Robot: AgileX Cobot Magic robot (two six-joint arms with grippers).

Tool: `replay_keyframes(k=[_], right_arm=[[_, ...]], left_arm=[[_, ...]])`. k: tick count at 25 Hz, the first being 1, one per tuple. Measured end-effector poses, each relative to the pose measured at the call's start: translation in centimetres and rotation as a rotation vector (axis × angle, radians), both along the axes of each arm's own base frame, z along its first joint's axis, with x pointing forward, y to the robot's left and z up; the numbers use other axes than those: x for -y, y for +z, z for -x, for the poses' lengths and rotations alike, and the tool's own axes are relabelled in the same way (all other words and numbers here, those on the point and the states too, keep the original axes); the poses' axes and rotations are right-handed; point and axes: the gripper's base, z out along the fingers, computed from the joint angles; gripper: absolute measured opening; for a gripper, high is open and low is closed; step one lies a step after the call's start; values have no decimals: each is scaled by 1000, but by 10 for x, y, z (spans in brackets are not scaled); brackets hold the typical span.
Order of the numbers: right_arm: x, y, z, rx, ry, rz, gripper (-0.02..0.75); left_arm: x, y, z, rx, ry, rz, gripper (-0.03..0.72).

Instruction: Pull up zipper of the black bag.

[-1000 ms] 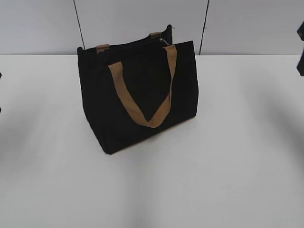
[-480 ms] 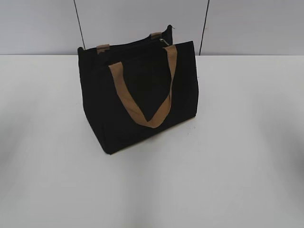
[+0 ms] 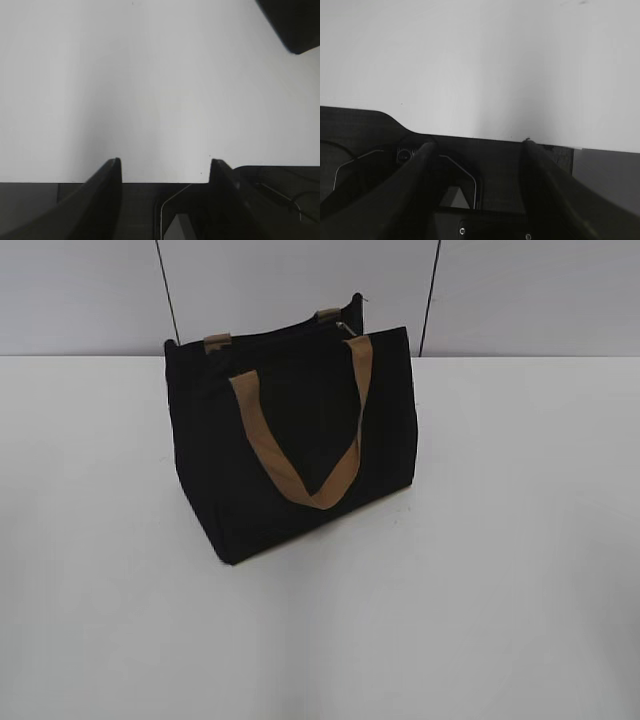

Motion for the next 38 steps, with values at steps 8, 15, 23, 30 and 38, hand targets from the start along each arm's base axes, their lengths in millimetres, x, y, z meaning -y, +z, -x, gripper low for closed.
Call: replay_keyframes(k=[8, 15, 23, 30, 38], right_arm=[[-2, -7, 51, 252, 7, 18, 397], [-4, -13, 79, 427, 21, 41, 397], [-4, -16, 82, 486, 68, 90, 397], [-3, -18, 74, 543, 59, 97, 397], [-3, -18, 74, 546, 60, 98, 397]], left_arm=[[-11, -18, 58, 210, 6, 19, 414], [-18, -34, 92, 454, 5, 44, 410], [-21, -39, 96, 552, 4, 11, 409], [-21, -39, 96, 557, 1, 9, 379], [-21, -39, 96, 557, 30, 1, 344]])
